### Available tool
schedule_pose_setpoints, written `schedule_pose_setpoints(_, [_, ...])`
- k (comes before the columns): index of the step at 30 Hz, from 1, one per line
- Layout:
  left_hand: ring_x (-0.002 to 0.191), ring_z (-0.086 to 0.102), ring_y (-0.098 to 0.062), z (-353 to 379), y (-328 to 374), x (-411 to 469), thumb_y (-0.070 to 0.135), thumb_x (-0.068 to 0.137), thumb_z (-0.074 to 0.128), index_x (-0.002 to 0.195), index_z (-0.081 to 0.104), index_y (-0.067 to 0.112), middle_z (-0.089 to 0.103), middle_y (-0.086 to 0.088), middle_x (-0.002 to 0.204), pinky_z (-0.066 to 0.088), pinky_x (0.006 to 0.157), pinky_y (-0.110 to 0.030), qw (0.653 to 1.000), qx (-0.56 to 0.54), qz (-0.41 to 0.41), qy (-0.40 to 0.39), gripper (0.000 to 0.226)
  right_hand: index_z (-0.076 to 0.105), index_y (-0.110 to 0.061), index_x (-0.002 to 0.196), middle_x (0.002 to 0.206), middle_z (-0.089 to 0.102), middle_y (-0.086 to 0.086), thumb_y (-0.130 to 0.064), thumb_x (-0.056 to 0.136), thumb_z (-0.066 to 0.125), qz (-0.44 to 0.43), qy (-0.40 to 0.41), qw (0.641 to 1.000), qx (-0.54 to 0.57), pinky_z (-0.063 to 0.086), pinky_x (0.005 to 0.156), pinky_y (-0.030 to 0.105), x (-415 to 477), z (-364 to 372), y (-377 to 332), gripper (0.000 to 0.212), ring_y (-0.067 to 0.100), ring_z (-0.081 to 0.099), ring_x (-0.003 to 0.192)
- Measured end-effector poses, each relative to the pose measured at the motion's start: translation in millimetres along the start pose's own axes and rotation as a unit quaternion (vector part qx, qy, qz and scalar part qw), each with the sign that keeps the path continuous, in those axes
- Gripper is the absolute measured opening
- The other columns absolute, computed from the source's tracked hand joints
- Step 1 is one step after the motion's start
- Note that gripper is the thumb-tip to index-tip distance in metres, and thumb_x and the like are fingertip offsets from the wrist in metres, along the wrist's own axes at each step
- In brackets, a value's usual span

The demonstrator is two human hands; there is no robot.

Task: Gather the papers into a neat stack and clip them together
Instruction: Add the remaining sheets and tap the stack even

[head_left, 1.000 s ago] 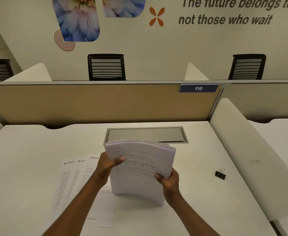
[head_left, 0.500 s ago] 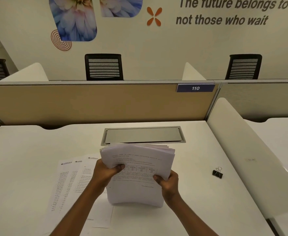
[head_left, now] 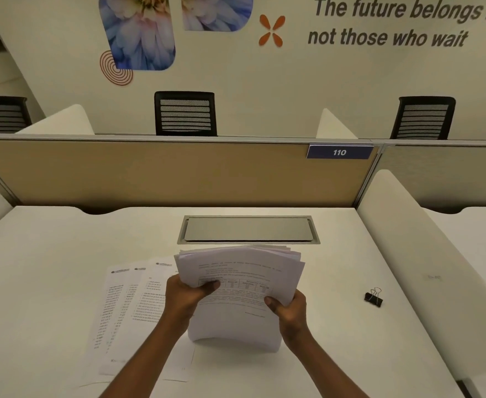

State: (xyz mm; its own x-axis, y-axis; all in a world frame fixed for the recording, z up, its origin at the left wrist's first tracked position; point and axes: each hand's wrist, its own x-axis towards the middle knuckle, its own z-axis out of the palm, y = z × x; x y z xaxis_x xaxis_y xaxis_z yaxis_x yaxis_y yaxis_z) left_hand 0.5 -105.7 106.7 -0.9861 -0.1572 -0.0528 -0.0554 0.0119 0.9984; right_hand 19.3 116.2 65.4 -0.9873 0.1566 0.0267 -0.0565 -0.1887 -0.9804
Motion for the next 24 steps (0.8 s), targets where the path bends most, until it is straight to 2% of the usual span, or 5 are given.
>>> schedule_pose_setpoints(3, [0.081, 0.072, -0.025, 0, -1, -1, 0.037, 0.041, 0.087, 0.093, 0.071, 0.022, 0.077, 0.003, 0.087, 0.062, 0.068, -0.038, 1.0, -0.009, -0.003, 0.005, 0.056, 0.07, -0.012, 0.096, 0.093, 0.075, 0.008, -0.015, 0.063, 0.075, -0.002, 0.0, 1.0, 0.006, 0.06, 0.068, 0.036, 0, 1, -2, 0.034, 0.03, 0.07, 0.087])
schedule_pose_setpoints(8, [0.086, 0.071, -0.024, -2, 2, -2, 0.026, 0.048, 0.088, 0.105, 0.063, 0.023, 0.074, -0.003, 0.095, 0.061, 0.067, -0.037, 0.999, -0.039, -0.001, -0.024, 0.063, 0.071, -0.011, 0.09, 0.087, 0.076, 0.007, -0.024, 0.054, 0.076, 0.016, 0.006, 1.0, 0.02, 0.058, 0.066, 0.032, -2, 3, -1, 0.039, 0.029, 0.071, 0.083])
schedule_pose_setpoints(12, [0.086, 0.071, -0.025, -3, 3, -4, 0.059, 0.03, 0.089, 0.1, 0.067, 0.022, 0.076, -0.001, 0.092, 0.06, 0.065, -0.032, 0.998, -0.032, -0.029, -0.051, 0.082, 0.07, -0.011, 0.091, 0.085, 0.076, 0.004, -0.011, 0.058, 0.073, 0.021, 0.007, 1.0, 0.02, 0.058, 0.064, 0.029, -3, 4, -2, 0.032, 0.025, 0.071, 0.082])
schedule_pose_setpoints(19, [0.083, 0.07, -0.026, 5, 2, -10, 0.031, 0.058, 0.078, 0.089, 0.069, 0.026, 0.076, 0.008, 0.08, 0.059, 0.07, -0.04, 1.0, -0.008, -0.018, -0.005, 0.033, 0.071, -0.014, 0.085, 0.081, 0.076, 0.002, -0.006, 0.06, 0.07, 0.021, 0.033, 0.999, 0.002, 0.058, 0.064, 0.03, -4, 4, -3, 0.027, 0.024, 0.071, 0.079])
schedule_pose_setpoints(24, [0.081, 0.07, -0.027, 8, -2, -14, 0.028, 0.059, 0.077, 0.089, 0.069, 0.024, 0.075, 0.001, 0.081, 0.059, 0.066, -0.038, 0.999, -0.026, -0.021, 0.027, 0.031, 0.071, -0.016, 0.087, 0.083, 0.076, 0.002, -0.008, 0.062, 0.071, 0.021, 0.028, 0.999, -0.022, 0.057, 0.064, 0.027, -5, 3, 0, 0.027, 0.023, 0.071, 0.081])
